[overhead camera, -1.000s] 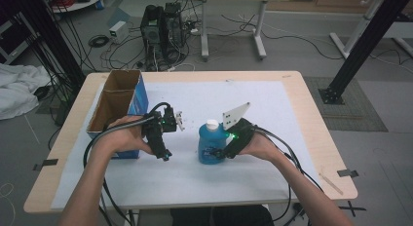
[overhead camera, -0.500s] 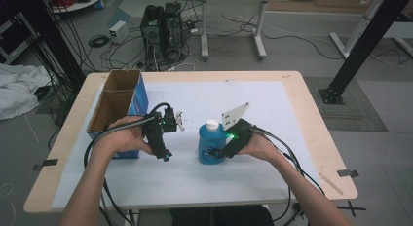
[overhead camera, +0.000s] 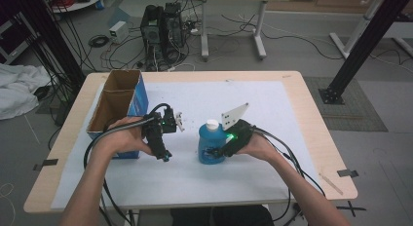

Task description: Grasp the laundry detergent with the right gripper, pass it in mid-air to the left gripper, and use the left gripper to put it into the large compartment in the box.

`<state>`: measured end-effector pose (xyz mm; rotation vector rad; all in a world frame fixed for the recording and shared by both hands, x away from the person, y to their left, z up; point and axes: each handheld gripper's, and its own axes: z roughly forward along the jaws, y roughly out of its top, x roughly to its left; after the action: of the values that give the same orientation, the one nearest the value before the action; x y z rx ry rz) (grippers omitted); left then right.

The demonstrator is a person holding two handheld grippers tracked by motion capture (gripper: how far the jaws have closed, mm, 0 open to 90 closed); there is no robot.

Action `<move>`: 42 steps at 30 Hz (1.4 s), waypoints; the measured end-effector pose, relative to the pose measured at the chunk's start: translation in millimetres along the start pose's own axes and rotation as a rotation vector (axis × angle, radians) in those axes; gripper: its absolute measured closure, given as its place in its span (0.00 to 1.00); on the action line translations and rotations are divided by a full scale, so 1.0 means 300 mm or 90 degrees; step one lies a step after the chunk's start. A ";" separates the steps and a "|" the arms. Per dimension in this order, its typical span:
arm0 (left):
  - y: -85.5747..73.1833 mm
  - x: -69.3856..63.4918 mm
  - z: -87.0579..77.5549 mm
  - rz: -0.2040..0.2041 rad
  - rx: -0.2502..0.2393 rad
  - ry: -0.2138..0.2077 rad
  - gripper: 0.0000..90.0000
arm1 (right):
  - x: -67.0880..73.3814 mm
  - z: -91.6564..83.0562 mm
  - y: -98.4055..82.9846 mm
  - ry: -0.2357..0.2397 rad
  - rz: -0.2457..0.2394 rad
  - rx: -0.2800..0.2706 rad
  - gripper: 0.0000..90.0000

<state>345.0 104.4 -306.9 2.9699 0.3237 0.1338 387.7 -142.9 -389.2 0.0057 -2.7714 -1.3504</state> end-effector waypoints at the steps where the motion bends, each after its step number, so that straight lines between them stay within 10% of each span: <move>1: 0.000 0.000 0.000 0.001 0.001 0.000 0.20 | -0.001 0.001 0.000 0.002 0.002 0.001 0.41; 26: 0.025 0.011 -0.076 0.027 -0.010 0.014 0.20 | 0.007 0.004 0.001 -0.003 -0.006 0.002 0.48; 42: 0.249 0.030 -0.238 0.090 -0.091 0.001 0.20 | 0.009 -0.108 0.037 -0.040 -0.016 -0.009 0.48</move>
<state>361.7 44.2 -224.0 2.8490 0.0982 0.1687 387.0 -161.7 -360.5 -0.0021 -2.8229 -1.3989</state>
